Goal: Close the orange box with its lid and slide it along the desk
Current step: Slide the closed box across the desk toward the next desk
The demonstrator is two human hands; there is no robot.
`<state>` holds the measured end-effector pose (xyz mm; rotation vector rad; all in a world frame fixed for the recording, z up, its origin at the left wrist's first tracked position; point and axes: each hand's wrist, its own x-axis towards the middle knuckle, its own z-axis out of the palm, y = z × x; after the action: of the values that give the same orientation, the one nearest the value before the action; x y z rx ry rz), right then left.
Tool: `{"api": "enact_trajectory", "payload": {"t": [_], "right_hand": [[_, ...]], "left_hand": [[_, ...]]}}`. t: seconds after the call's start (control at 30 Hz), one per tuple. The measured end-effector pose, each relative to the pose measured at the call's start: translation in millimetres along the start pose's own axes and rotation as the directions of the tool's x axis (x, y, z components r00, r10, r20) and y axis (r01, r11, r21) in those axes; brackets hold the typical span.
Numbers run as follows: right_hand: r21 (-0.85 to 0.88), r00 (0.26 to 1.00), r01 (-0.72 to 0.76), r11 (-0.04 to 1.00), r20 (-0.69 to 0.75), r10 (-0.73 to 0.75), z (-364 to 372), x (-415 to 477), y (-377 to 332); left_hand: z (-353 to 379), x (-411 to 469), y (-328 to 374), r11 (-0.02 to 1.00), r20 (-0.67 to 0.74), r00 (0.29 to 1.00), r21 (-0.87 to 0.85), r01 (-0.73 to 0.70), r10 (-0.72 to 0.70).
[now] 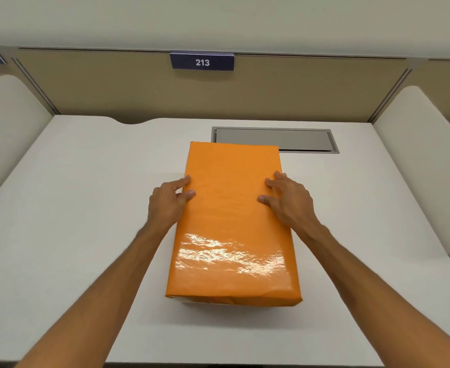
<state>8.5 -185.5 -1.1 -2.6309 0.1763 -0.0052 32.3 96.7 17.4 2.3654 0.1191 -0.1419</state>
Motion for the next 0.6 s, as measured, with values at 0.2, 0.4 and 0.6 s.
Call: {"api": "enact_trajectory", "payload": {"t": [0.2,0.4,0.6], "right_hand": [[0.316,0.995,-0.078,0.945,-0.033,0.094,1.3,-10.8,7.4],[0.637,0.943,-0.306,0.708,0.102,0.316,10.0,-35.0,24.8],[0.694,0.956,-0.268,0.668,0.104,0.275,13.5,-30.7,19.5]], "left_hand": [[1.2,-9.6,0.5,0.979,-0.003,0.995,-0.176,0.099,-0.101],[-0.5,-32.9,-25.8,0.908,0.160,0.960,-0.320,0.270,-0.229],[1.1,-32.7,-32.3,0.847,0.228,0.942,-0.422,0.322,-0.245]]}}
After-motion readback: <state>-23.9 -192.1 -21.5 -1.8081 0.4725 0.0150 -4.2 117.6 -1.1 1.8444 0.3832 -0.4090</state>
